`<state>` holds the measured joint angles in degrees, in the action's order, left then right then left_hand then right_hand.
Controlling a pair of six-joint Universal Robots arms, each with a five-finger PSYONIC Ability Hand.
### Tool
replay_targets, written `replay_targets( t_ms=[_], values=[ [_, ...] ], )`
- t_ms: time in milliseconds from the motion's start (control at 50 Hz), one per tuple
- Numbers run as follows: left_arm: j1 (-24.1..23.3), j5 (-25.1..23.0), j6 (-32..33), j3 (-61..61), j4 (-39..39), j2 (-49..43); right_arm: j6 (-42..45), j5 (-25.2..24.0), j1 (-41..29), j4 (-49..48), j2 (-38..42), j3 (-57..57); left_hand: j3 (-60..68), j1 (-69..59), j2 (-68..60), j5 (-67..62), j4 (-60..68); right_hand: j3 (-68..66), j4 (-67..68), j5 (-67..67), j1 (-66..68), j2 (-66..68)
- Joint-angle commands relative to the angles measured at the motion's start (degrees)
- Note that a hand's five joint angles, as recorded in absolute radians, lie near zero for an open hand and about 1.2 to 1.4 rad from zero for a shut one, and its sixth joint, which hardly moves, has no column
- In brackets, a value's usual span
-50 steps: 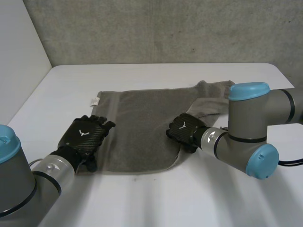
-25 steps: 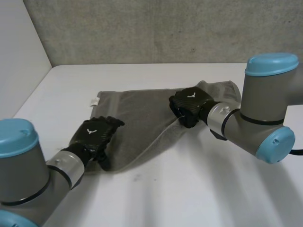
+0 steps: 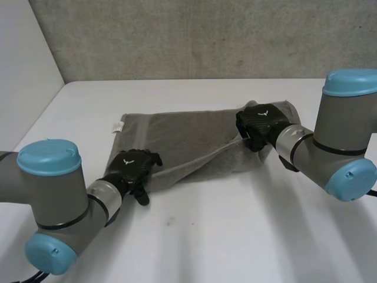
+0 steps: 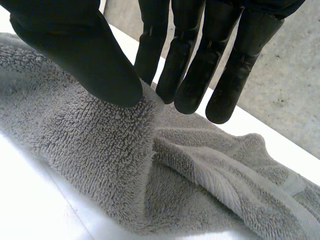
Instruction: Fold the laundry
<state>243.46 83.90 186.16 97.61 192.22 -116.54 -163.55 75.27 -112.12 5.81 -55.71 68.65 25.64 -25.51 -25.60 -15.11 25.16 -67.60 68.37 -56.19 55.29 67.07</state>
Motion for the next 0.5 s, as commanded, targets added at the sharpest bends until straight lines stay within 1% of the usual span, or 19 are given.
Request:
replay_targets(
  t_ms=[20, 40, 80, 100, 120, 200, 240, 260, 300, 320, 340, 360, 400, 420, 460, 480, 500],
  values=[
    [0.0, 0.2, 0.3, -2.5, 0.3, -3.7, -0.1, -0.4, 0.8, 0.1, -0.4, 1.6, 25.7, -25.8, -25.7, -26.2, 26.2, -12.4, 11.6, -13.8, 24.7, 12.9],
    [0.0, 0.2, 0.3, -2.5, 0.3, -3.7, -0.1, -0.4, 0.8, 0.1, -0.4, 1.6, 25.8, -25.9, -25.8, -26.3, 26.3, -12.4, 11.6, -13.8, 24.7, 12.9],
    [0.1, 0.8, 0.3, -2.9, 0.4, -3.9, 0.1, -0.6, 0.9, 0.0, -0.5, 2.4, 48.6, -48.7, -48.6, -49.1, 49.0, -12.4, 11.6, -13.8, 24.7, 12.9],
    [0.1, 0.8, 0.3, -2.9, 0.4, -3.9, 0.1, -0.6, 0.9, 0.0, -0.5, 2.5, 48.7, -48.8, -48.7, -49.2, 49.1, -12.4, 11.6, -13.8, 24.7, 12.9],
    [0.1, 1.4, 0.4, -2.9, 0.5, -3.7, 0.5, -0.7, 0.9, 0.0, -0.5, 3.0, 54.3, -54.4, -54.3, -54.8, 54.8, -12.4, 11.6, -13.8, 24.7, 12.9],
    [0.2, 2.9, 0.4, -2.6, 0.5, -2.1, 1.7, -2.7, 0.8, 0.1, -1.0, 4.7, 54.4, -54.5, -54.4, -54.9, 54.8, -12.4, 11.6, -13.8, 24.7, 12.9],
    [0.1, 3.8, 0.4, -1.7, 0.2, 1.2, 4.4, -5.5, 0.8, 0.9, -2.6, 7.2, 54.4, -54.5, -54.4, -54.9, 54.8, -12.4, 11.6, -13.8, 24.7, 12.9],
    [0.1, 3.8, 0.4, -1.7, 0.2, 1.2, 4.4, -5.5, 0.8, 0.9, -2.6, 7.2, 54.4, -54.5, -54.4, -54.9, 54.8, -12.4, 11.6, -13.8, 24.7, 12.9],
    [0.0, 3.8, 0.5, -0.8, 0.1, 3.1, 7.5, -7.5, 0.8, 1.9, -5.1, 10.6, 54.4, -54.5, -54.4, -54.9, 54.8, -12.4, 11.6, -13.8, 24.7, 12.9],
    [0.0, 3.7, 0.5, 0.4, 0.1, 4.5, 7.5, -7.5, 0.8, 1.9, -5.1, 10.6, 54.4, -54.5, -54.4, -54.9, 54.8, -12.4, 11.6, -13.8, 24.7, 12.9],
    [0.1, 3.6, 0.8, 1.6, 0.0, 6.2, 9.5, -8.1, 0.8, 3.5, -6.5, 12.4, 54.4, -54.5, -54.4, -54.9, 54.8, -12.4, 11.6, -13.8, 24.7, 12.9],
    [0.1, 3.6, 0.8, 1.6, 0.0, 6.2, 9.5, -8.1, 0.8, 3.5, -6.5, 12.4, 54.4, -54.5, -54.4, -54.9, 54.8, -12.4, 11.6, -13.8, 24.7, 12.9],
    [0.1, 3.6, 2.6, 3.8, 0.1, 9.2, 14.5, -8.8, 0.2, 10.9, -9.2, 15.9, 54.4, -54.5, -54.4, -54.9, 54.8, -12.4, 11.6, -13.8, 24.7, 12.9],
    [0.1, 3.6, 2.6, 3.8, 0.1, 9.2, 14.5, -8.8, 0.2, 11.0, -9.2, 15.9, 54.4, -54.5, -54.4, -54.9, 54.8, -12.4, 11.6, -13.8, 24.7, 12.9],
    [0.3, 3.5, 5.7, 6.1, 0.3, 11.6, 19.9, -10.2, 0.0, 21.3, -10.5, 18.3, 54.4, -54.5, -54.4, -54.9, 54.8, -12.4, 11.6, -13.8, 24.7, 12.9],
    [0.3, 3.5, 5.7, 6.1, 0.3, 11.6, 19.9, -10.2, 0.0, 21.3, -10.5, 18.3, 54.4, -54.5, -54.4, -54.9, 54.8, -12.4, 11.6, -13.8, 24.7, 12.9],
    [0.3, 3.5, 7.1, 6.8, 0.5, 12.1, 22.0, -11.1, -0.1, 25.6, -10.6, 18.7, 54.4, -54.5, -54.4, -54.9, 54.8, -12.4, 11.6, -13.8, 24.7, 12.9]
  ],
)
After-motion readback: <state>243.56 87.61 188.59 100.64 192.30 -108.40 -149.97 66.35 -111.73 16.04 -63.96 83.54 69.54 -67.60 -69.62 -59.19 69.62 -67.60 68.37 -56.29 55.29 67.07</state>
